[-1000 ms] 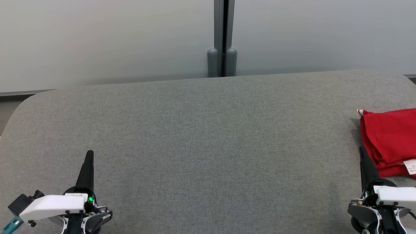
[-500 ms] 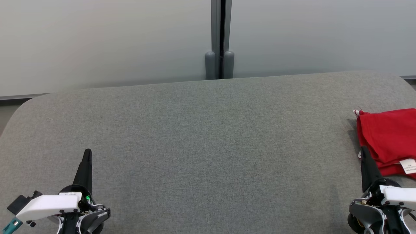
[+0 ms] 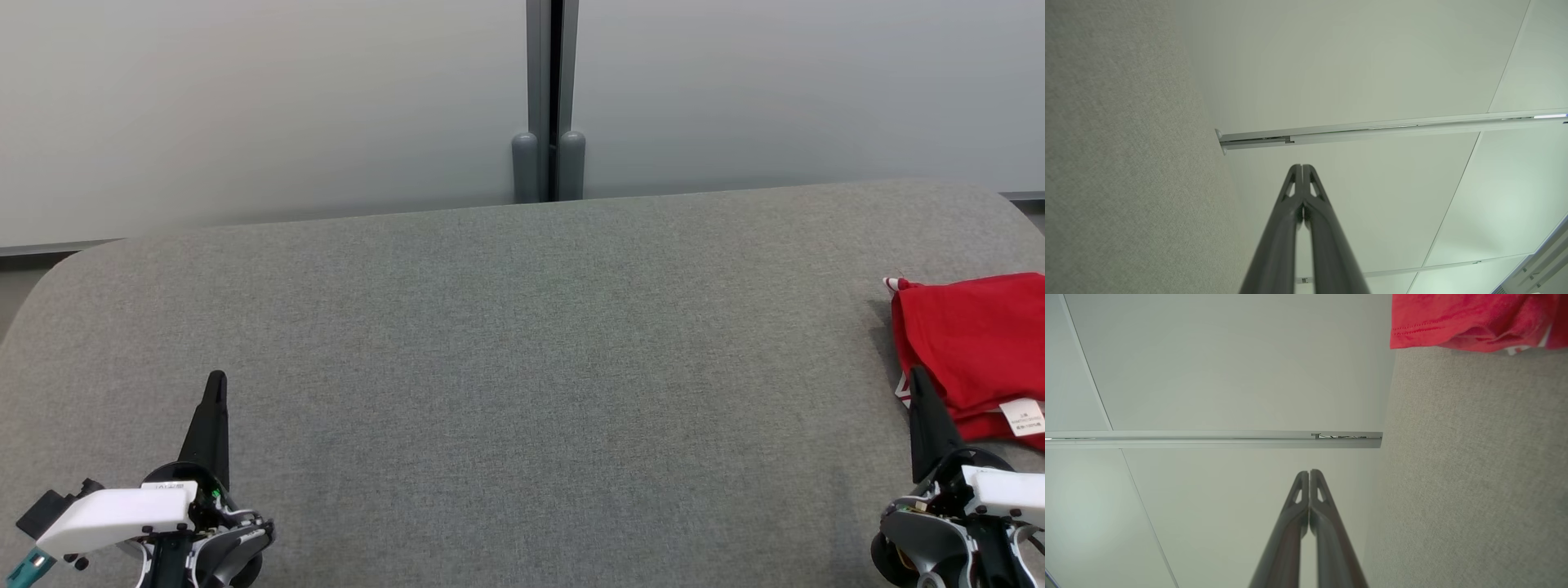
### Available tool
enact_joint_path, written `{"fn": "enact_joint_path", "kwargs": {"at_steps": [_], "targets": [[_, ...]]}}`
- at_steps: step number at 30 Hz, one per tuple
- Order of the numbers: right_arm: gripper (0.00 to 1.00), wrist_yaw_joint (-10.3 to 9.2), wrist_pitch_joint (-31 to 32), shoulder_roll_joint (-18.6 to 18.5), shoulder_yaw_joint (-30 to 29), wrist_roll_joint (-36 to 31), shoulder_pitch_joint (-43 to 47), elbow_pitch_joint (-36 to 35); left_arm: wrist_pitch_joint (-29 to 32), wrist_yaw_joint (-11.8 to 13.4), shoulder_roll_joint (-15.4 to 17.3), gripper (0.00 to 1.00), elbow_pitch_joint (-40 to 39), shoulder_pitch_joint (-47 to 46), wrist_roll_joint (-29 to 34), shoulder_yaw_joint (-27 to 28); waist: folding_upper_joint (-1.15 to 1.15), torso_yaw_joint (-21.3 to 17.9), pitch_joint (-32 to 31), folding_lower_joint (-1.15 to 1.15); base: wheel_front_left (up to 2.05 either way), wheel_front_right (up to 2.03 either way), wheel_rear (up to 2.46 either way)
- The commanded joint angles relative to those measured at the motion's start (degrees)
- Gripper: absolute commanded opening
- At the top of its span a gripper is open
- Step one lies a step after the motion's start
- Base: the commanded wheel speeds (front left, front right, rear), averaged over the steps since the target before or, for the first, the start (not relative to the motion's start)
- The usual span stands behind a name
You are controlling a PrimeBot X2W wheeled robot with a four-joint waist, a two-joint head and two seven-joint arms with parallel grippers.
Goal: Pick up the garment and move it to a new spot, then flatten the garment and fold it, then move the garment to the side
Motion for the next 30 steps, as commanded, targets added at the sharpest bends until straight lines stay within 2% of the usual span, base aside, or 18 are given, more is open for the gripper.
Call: {"fn": "enact_joint_path", "kwargs": {"at_steps": [1,30], "targets": [[0.0,0.01,0.38,-0.21,-0.05,0.03,0.45,-0.2,0.13,-0.43,0.27,0.0,-0.14,-0.64,-0.12,0.22,0.0,0.0,0.0,0.0,0.0,0.0,0.0],[0.0,0.01,0.43,-0.06,-0.21,-0.21,0.43,-0.19,0.19,-0.43,0.17,0.0,-0.15,-0.65,0.04,0.33,0.0,0.0,0.0,0.0,0.0,0.0,0.0]]}}
